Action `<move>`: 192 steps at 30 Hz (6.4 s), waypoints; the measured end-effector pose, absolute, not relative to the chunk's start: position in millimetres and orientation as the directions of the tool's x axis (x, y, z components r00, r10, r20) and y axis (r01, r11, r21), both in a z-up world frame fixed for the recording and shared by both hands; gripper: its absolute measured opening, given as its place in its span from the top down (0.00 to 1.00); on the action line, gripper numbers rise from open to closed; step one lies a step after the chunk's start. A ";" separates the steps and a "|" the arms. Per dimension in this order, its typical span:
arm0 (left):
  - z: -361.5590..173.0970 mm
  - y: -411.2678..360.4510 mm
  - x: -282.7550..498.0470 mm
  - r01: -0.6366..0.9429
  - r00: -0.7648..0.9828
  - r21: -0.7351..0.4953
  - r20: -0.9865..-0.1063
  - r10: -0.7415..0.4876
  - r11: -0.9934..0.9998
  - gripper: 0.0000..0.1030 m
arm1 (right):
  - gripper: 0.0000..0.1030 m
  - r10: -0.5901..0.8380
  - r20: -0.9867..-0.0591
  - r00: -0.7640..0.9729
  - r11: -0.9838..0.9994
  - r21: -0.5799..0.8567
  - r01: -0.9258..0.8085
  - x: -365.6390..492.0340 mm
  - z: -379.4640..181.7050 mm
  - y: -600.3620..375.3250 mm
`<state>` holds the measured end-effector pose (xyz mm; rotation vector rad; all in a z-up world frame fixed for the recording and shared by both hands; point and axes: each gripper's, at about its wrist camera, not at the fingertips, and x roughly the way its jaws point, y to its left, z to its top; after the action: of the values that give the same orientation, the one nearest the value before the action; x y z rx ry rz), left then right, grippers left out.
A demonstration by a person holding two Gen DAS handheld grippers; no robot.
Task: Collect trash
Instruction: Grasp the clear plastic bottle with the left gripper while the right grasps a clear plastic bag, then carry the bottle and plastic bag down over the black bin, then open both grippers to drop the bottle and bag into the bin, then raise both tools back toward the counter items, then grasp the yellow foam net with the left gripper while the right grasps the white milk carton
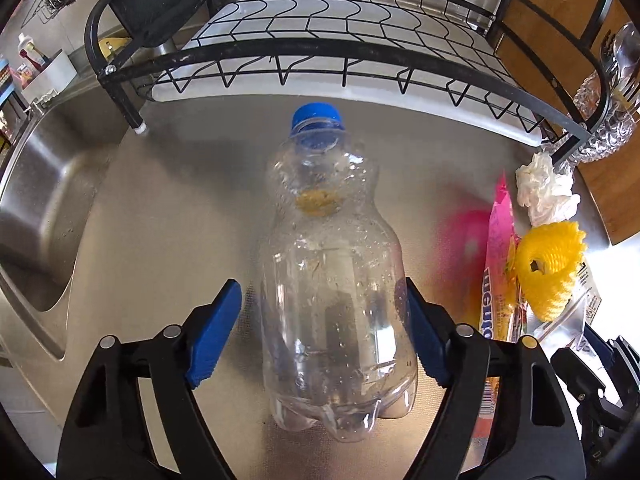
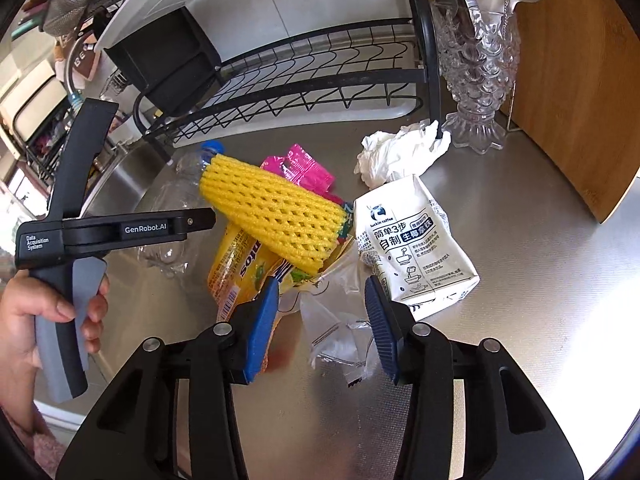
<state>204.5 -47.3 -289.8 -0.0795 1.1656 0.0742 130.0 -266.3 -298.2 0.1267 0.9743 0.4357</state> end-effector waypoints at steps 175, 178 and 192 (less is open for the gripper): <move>-238.6 -107.7 178.6 0.191 0.504 -0.140 -0.836 -0.220 0.972 0.32 | 0.20 0.168 -0.830 0.533 0.985 0.123 -0.119 137.0 -289.1 -304.3; -242.9 -111.8 188.6 0.191 0.492 -0.133 -0.844 -0.212 0.973 0.32 | 0.21 0.185 -0.835 0.518 0.982 0.136 -0.131 146.1 -293.7 -305.4; -250.0 -115.4 199.9 0.207 0.463 -0.158 -0.854 -0.239 0.965 0.88 | 0.46 0.224 -0.856 0.465 0.968 0.143 -0.205 157.5 -309.3 -300.3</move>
<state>199.9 -115.4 -250.0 -0.0329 1.0544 -0.2744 157.5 -300.3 -309.3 0.0208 1.0547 0.2634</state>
